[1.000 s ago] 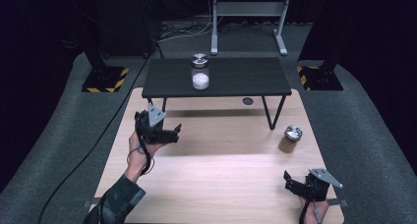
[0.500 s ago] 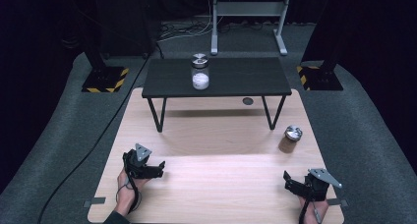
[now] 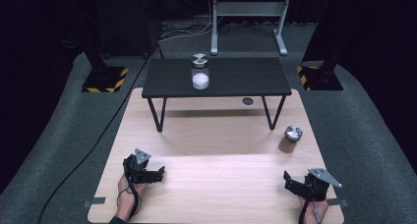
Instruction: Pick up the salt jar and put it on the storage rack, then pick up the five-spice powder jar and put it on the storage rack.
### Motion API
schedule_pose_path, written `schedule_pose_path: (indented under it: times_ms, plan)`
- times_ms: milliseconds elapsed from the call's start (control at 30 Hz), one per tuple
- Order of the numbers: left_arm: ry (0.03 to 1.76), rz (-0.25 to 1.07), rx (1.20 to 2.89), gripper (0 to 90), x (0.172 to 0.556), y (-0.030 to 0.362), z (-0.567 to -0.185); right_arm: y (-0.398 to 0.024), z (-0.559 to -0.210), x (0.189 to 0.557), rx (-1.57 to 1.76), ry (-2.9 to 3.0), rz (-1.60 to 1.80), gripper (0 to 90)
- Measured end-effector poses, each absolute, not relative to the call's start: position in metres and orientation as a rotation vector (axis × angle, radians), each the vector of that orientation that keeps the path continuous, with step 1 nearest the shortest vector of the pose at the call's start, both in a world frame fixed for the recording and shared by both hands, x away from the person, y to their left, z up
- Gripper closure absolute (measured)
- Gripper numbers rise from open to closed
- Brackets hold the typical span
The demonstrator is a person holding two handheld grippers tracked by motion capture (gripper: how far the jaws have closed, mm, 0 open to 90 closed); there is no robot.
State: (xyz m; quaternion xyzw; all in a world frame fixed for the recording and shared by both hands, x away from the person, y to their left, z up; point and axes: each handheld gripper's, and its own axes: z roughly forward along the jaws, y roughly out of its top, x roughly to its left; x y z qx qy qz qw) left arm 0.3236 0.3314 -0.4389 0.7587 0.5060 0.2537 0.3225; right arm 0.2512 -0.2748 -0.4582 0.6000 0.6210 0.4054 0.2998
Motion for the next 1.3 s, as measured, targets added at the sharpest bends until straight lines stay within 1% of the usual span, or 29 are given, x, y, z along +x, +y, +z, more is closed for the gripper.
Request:
schedule_pose_path:
  times_ms: [100,233,500,633,1300]
  plan:
    - [1.343,0.618,1.986,0.4,0.3287,0.3372,-0.4377,-0.2748,-0.4583,0.2511,1.592,1.649,1.077,0.0]
    - [1.351,0.597,1.982,0.4,0.3309,0.3397,-0.4373,-0.2745,-0.4586,0.2506,1.591,1.645,1.077,0.0]
    - [1.343,0.622,1.984,0.4,0.3282,0.3366,-0.4380,-0.2726,-0.4584,0.2506,1.588,1.644,1.066,0.0]
    - [1.348,0.604,1.982,0.4,0.3305,0.3385,-0.4376,-0.2731,-0.4587,0.2501,1.585,1.644,1.072,0.0]
    - [1.345,0.610,1.987,0.5,0.3299,0.3380,-0.4374,-0.2710,-0.4584,0.2502,1.580,1.645,1.058,0.0]
